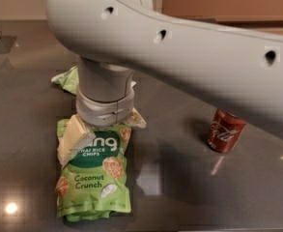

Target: Move green rice chip bag near green jalapeno chip bag

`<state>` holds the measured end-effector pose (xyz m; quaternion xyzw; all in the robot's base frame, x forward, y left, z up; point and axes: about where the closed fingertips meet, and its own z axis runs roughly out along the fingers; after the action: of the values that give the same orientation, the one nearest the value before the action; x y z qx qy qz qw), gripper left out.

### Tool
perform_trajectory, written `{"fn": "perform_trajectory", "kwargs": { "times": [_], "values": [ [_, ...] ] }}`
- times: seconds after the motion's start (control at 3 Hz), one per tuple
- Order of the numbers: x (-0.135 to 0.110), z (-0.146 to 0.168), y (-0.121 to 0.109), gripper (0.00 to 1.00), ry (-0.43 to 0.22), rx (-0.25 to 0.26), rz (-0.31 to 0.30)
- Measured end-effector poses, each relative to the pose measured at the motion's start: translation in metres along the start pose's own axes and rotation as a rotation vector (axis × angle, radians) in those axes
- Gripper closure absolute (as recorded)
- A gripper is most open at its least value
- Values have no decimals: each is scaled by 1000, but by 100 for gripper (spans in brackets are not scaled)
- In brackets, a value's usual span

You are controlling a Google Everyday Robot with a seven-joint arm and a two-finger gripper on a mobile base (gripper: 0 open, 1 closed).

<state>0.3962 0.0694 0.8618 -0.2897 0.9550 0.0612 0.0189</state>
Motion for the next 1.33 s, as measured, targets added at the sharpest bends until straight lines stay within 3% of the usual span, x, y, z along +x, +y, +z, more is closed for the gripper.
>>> {"fn": "perform_trajectory", "kwargs": {
  "times": [0.67, 1.0, 1.33],
  "values": [
    [-5, 14, 13, 0, 59, 3, 163],
    [-1, 26, 13, 16, 87, 4, 226],
    [4, 27, 9, 41, 96, 14, 267]
  ]
}}
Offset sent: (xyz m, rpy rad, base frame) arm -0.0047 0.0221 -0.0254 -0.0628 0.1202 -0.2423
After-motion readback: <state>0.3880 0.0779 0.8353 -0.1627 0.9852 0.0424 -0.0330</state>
